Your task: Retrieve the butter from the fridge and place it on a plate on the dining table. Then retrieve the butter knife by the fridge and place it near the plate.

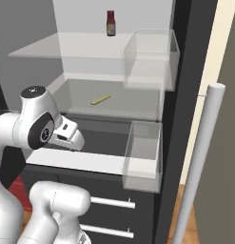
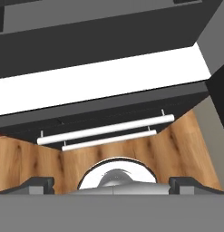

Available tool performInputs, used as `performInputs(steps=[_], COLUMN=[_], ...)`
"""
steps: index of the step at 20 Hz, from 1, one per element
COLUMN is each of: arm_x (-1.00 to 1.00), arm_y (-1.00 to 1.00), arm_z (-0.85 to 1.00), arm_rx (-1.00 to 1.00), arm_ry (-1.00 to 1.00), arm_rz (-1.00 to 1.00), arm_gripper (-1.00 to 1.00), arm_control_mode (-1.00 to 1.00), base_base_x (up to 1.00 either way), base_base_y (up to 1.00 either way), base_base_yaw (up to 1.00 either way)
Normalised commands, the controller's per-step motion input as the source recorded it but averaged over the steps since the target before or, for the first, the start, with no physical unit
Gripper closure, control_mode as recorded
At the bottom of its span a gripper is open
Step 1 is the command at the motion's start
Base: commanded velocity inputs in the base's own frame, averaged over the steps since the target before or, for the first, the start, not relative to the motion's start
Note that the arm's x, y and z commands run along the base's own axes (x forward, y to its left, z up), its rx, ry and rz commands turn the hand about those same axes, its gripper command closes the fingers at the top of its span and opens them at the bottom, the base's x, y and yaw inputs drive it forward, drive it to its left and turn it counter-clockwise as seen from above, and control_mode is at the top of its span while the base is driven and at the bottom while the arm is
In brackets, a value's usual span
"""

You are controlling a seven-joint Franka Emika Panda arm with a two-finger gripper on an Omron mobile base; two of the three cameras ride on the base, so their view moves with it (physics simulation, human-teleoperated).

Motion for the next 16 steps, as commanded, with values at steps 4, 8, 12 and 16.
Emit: performInputs(steps=[4,8,12,16], arm_x=[0.0,0.0,0.0,0.0], arm_y=[0.0,0.0,0.0,0.0], arm_z=[0.0,0.0,0.0,0.0], arm_rx=[0.0,0.0,0.0,0.0], arm_ry=[0.0,0.0,0.0,0.0], arm_rz=[0.0,0.0,0.0,0.0], arm_gripper=[-1.0,-1.0,-1.0,-1.0], arm_control_mode=[1.0,1.0,1.0,1.0], base_base_x=[0.01,0.19,0.47,0.58], base_base_y=[-0.27,-0.15,-0.06,-0.06], base_base_yaw=[0.0,0.0,0.0,0.0])
